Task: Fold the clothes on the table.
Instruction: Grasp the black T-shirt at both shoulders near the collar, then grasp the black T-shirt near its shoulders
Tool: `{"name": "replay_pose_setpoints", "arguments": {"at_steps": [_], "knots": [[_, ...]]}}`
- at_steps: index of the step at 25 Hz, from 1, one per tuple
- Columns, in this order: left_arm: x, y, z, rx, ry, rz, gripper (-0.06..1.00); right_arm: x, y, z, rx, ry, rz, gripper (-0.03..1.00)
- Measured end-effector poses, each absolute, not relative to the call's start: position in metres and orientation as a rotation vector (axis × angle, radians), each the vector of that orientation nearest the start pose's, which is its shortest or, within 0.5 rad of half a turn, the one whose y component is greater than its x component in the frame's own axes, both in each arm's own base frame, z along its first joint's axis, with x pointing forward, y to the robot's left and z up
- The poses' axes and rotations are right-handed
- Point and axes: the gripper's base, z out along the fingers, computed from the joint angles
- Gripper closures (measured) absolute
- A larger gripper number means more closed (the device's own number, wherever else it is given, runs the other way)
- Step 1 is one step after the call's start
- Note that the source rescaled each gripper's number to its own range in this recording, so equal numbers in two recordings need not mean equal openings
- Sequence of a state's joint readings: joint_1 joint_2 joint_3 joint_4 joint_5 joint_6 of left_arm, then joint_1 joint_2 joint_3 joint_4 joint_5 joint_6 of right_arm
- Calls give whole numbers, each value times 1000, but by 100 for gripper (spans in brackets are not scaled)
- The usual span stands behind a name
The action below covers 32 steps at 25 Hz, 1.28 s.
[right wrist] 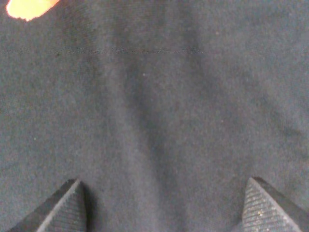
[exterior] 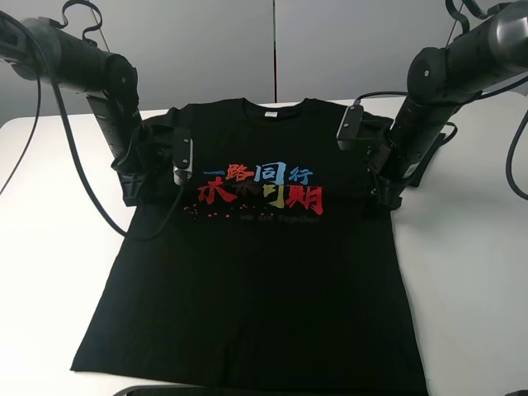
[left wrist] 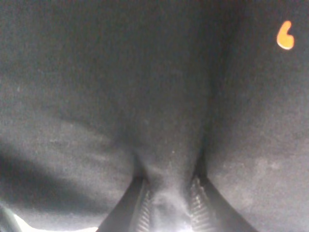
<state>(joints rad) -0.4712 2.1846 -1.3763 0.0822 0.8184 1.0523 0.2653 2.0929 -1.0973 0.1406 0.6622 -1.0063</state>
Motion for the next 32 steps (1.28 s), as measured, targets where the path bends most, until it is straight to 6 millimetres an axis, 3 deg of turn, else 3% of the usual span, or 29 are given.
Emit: {"name": "replay_pose_setpoints", "arguments": {"at_steps": [4, 7, 9, 11, 13, 22, 24, 25, 28, 29, 32], "knots": [[360, -177, 92, -2244, -2224, -114, 54, 332, 98, 74, -1703, 2597, 124, 24], [360, -177, 92, -2248, -2226, -117, 52, 332, 98, 74, -1703, 2597, 124, 24], [360, -177, 92, -2246, -2224, -116, 60, 332, 98, 74, -1703, 2597, 124, 24], [359, -176, 92, -2229, -2225, -106, 81, 332, 98, 74, -1703, 2597, 124, 25], [359, -176, 92, -2215, -2239, -106, 91, 332, 98, 74, -1703, 2597, 124, 28], [359, -176, 92, -2206, -2249, -106, 93, 331, 98, 74, -1703, 2602, 127, 35], [359, -176, 92, -2206, -2249, -106, 93, 331, 98, 74, -1702, 2605, 128, 42], [359, -176, 92, -2206, -2249, -106, 93, 331, 98, 74, -1702, 2606, 129, 51], [359, -176, 92, -2206, -2249, -106, 93, 328, 98, 74, -1712, 2633, 153, 88], [359, -176, 92, -2206, -2249, -106, 93, 328, 98, 74, -1708, 2640, 161, 93], [359, -176, 92, -2206, -2249, -106, 93, 327, 98, 74, -1701, 2648, 164, 96]]}}
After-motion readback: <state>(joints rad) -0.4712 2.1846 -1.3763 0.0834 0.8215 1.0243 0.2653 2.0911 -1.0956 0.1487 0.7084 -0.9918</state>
